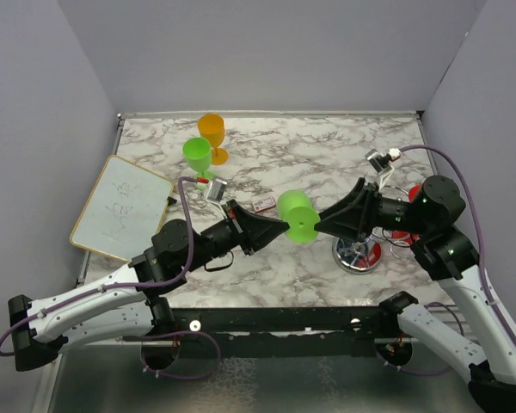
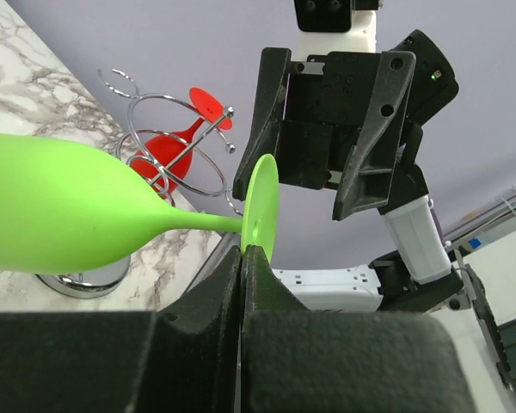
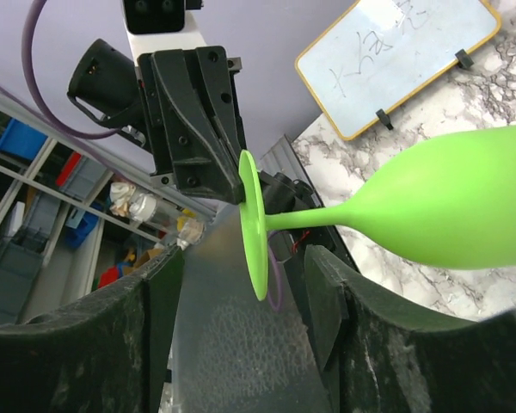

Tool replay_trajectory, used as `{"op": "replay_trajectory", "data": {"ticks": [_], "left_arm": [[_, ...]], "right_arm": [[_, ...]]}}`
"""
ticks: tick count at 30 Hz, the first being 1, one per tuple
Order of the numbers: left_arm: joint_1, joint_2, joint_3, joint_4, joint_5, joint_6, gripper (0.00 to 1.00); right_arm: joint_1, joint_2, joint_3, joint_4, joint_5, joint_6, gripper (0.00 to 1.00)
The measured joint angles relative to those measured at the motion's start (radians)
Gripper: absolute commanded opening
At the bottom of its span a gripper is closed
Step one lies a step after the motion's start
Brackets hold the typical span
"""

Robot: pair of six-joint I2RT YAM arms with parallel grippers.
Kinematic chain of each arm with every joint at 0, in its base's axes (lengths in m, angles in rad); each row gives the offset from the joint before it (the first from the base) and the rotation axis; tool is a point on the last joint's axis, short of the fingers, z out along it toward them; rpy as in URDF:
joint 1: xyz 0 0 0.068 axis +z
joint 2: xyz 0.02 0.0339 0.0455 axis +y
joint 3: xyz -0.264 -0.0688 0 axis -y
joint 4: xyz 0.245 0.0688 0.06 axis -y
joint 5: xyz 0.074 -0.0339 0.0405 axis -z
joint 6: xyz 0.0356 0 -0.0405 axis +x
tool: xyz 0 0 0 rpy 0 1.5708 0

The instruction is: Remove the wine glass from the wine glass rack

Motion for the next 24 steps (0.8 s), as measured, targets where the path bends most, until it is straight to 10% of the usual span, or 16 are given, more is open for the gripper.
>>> {"op": "replay_trajectory", "data": {"ticks": [24], "left_arm": [[0.000,0.059,0.034,0.006,0.049,0.035,0.00]], "right_arm": [[0.000,0.006,-0.079,0.103,-0.033,0.038,0.12]]}}
